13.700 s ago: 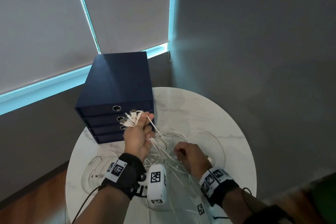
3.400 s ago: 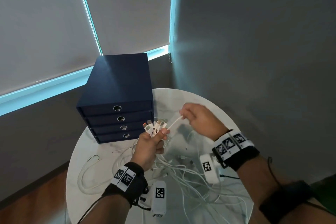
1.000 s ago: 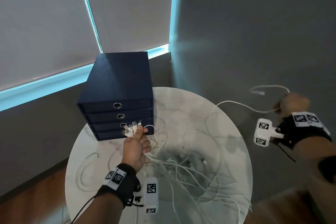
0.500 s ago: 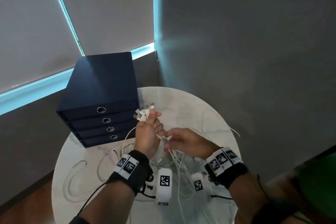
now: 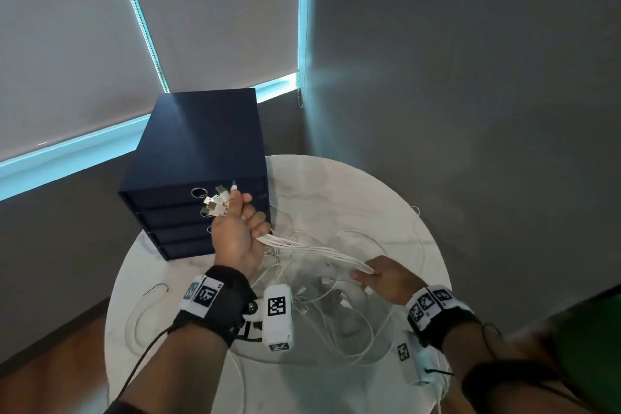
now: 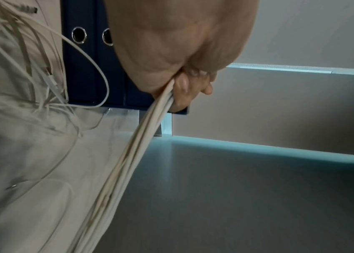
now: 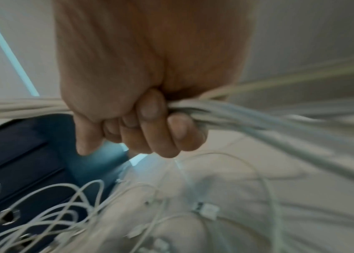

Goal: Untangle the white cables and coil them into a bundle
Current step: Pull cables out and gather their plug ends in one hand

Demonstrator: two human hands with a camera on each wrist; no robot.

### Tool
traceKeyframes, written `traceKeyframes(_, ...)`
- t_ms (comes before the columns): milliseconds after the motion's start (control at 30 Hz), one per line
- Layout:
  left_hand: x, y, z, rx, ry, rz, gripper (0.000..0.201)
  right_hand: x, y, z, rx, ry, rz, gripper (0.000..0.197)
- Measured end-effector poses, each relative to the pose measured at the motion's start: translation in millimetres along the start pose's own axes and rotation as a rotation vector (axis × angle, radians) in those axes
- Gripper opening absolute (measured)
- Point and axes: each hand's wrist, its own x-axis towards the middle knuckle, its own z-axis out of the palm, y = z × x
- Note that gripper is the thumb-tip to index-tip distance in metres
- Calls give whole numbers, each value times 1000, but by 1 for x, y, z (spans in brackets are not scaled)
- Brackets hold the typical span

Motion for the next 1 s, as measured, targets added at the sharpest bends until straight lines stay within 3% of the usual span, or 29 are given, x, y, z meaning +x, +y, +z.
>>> traceKeyframes(133,10,15,-12,-32,18,18,35,-6,48,-19,29,86,125,40)
traceKeyframes(267,15,17,-21,17,53,15,35,-12,70,-34,-90,168,178,34)
traceKeyframes(367,13,10,-28,170,42,13,33,-12,68,-46,-80,239,217,35)
traceKeyframes(633,-3,-13,-45,646,-142,-81,31,-4,37,-118,-168,539,233,44)
traceKeyframes(767,-5,-17,-66,842,-185,-160,31,-13,41,-169,-337,660,324,21)
traceKeyframes(833,-6,-17,-76,870,-185,-179,32,-18,47,-187,-378,667,382,12)
traceKeyframes(867,-6,-18,-80,866,-176,-181,33,-18,51,-190,-408,650,402,18)
traceKeyframes(933,-6,-21,-82,903,-172,-170,33,-17,57,-185,-420,606,414,22)
traceKeyframes(1000,-5,-26,-82,965,-198,-161,34,-17,66,-169,-378,554,422,13)
